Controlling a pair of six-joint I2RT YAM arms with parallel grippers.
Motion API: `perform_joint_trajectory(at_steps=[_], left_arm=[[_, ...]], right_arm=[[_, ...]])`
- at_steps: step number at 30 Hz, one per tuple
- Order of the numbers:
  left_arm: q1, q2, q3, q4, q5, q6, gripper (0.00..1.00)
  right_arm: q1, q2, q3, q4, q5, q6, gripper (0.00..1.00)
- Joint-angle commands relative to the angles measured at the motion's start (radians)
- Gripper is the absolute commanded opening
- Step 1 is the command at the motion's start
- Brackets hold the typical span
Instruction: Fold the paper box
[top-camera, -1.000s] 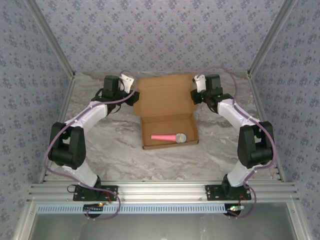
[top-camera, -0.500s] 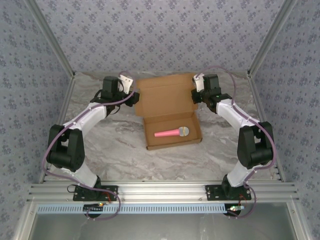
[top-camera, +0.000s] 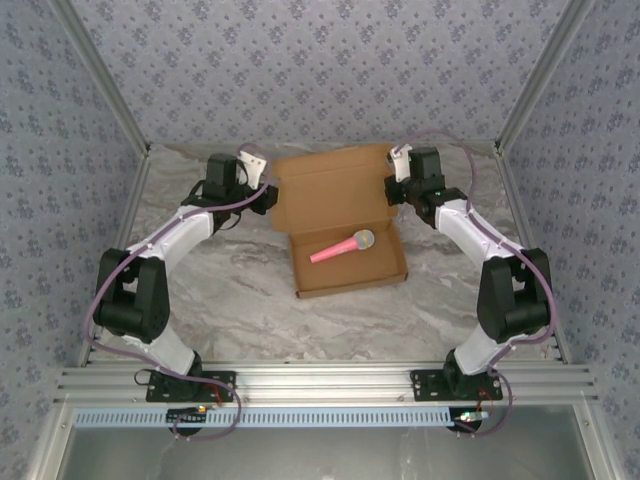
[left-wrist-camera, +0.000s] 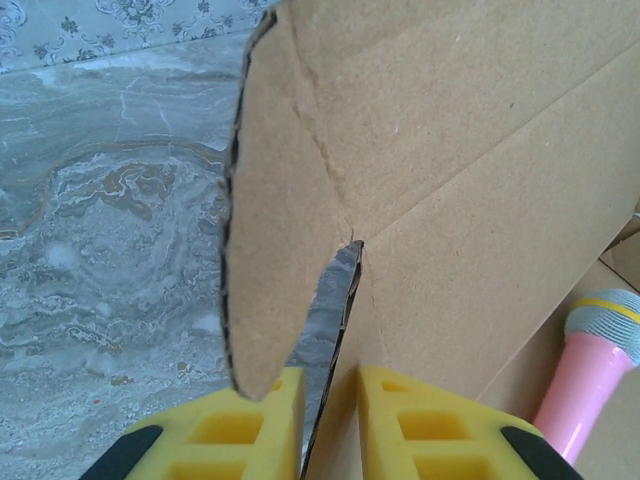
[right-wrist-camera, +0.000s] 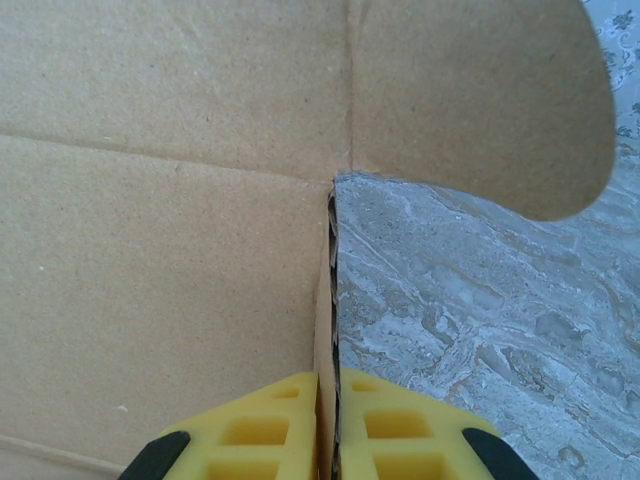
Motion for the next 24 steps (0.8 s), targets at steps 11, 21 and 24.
perform_joint_trajectory(at_steps=[11, 21, 24], left_arm=[[-0.002, 0.029, 0.005, 0.004, 0.053, -0.012, 0.25], [-0.009, 0.022, 0.034, 0.014, 0.006, -0.067, 0.10], [-0.025, 0.012, 0.051, 0.034, -0.118, -0.141, 0.06]], right_arm=[[-0.003, -0.036, -0.044, 0.041, 0.025, 0.052, 0.12], [0.012, -0.035, -0.037, 0.059, 0.069, 0.124, 0.12], [0.036, -0.026, -0.022, 0.075, 0.151, 0.190, 0.12]])
